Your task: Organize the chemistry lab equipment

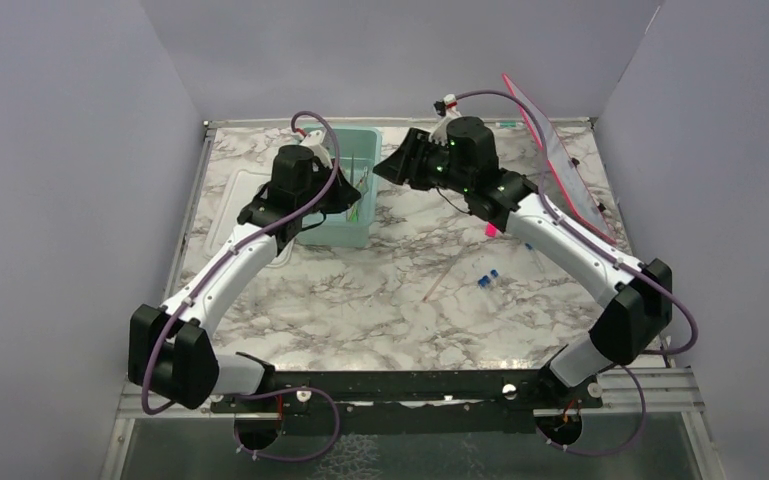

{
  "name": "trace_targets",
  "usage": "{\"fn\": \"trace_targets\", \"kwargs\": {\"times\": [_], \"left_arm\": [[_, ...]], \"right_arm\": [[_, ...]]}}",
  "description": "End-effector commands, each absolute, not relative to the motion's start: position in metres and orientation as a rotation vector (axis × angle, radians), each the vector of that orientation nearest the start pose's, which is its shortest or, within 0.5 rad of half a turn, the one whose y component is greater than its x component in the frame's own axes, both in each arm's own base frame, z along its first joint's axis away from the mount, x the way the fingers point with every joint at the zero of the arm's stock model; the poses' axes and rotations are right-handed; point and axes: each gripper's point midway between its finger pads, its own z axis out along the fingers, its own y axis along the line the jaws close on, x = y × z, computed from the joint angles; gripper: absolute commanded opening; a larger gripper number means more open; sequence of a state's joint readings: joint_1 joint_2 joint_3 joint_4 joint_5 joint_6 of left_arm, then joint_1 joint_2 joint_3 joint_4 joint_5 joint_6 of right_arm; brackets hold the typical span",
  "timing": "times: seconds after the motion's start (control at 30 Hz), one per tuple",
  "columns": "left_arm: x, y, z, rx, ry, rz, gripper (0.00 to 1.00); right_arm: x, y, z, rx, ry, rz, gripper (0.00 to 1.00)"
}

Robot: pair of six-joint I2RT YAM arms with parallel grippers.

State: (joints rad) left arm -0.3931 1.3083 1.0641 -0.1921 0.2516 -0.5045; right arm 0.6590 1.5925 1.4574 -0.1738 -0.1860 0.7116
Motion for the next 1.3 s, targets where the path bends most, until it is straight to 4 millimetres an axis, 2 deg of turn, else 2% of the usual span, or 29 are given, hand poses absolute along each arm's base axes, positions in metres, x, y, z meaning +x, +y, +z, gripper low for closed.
{"fn": "trace_targets", "kwargs": {"times": [0.0, 0.23, 0.37, 0.47, 0.57, 0.7, 0.83, 1.0, 1.2, 1.27], "left_arm": [[0.375, -0.189, 0.222, 0.086, 2.122, -0.613, 0.00], [0.404, -0.190, 0.172, 0.122, 2.274, -0.507, 0.00], [0.414, -0.198, 0.140, 0.153, 2.360, -0.500, 0.00], [0.422, -0.195, 0.116, 0.140, 2.412, -0.448, 0.01], [0.424, -0.193, 0.099, 0.141, 2.453, -0.413, 0.07], [0.426, -0.194, 0.091, 0.146, 2.473, -0.410, 0.18], [0.429, -0.195, 0.105, 0.142, 2.453, -0.418, 0.30], [0.422, -0.207, 0.139, 0.155, 2.397, -0.447, 0.38], [0.403, -0.223, 0.201, 0.167, 2.254, -0.379, 0.44], [0.392, -0.235, 0.222, 0.195, 2.200, -0.381, 0.49]], "right_arm": [[0.356, 0.323, 0.311, -0.056, 1.971, 0.963, 0.54], [0.339, 0.294, 0.279, 0.002, 2.044, 0.859, 0.53], [0.333, 0.273, 0.254, 0.061, 2.105, 0.752, 0.53], [0.331, 0.250, 0.235, 0.149, 2.155, 0.630, 0.53], [0.330, 0.226, 0.216, 0.241, 2.198, 0.479, 0.53], [0.326, 0.211, 0.208, 0.270, 2.220, 0.389, 0.53], [0.322, 0.206, 0.201, 0.276, 2.229, 0.368, 0.53], [0.319, 0.203, 0.196, 0.287, 2.244, 0.362, 0.53], [0.317, 0.198, 0.200, 0.301, 2.236, 0.344, 0.52], [0.316, 0.193, 0.205, 0.312, 2.224, 0.326, 0.52]]}}
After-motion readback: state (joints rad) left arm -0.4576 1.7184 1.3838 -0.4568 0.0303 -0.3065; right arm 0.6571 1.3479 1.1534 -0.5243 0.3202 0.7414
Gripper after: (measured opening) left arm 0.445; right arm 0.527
